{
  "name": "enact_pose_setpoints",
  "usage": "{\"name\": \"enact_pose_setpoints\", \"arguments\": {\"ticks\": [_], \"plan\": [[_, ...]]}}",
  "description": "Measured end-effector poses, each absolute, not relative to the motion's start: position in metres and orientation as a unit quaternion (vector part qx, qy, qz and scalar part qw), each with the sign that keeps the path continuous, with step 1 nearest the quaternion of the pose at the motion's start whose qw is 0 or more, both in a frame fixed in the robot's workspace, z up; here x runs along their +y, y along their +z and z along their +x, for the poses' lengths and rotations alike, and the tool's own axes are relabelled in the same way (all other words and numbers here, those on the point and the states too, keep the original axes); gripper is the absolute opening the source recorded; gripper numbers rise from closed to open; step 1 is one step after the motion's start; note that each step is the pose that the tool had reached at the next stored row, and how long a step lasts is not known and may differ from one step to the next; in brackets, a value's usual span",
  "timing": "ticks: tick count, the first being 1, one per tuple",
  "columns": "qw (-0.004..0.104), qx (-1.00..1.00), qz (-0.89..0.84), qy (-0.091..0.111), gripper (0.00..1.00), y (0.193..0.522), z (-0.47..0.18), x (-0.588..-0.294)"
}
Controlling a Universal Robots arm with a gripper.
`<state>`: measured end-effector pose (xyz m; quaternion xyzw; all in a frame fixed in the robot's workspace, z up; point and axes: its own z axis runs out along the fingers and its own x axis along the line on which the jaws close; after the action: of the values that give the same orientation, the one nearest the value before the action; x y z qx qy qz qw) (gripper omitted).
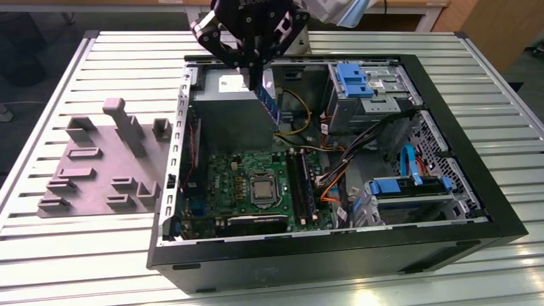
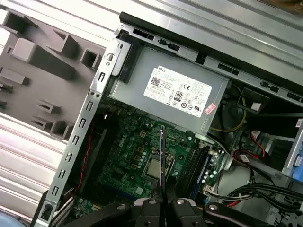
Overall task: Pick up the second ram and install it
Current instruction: 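Insert the second ram into the second slot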
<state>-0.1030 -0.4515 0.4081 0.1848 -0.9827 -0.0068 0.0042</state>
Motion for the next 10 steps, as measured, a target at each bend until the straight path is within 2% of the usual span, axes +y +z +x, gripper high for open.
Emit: {"name": "enact_pose_setpoints", "arguments": {"ticks": [10], "plan": [[0.004, -0.985, 0.171, -0.007, 0.14, 0.4080, -0.1030, -0.4515]]}}
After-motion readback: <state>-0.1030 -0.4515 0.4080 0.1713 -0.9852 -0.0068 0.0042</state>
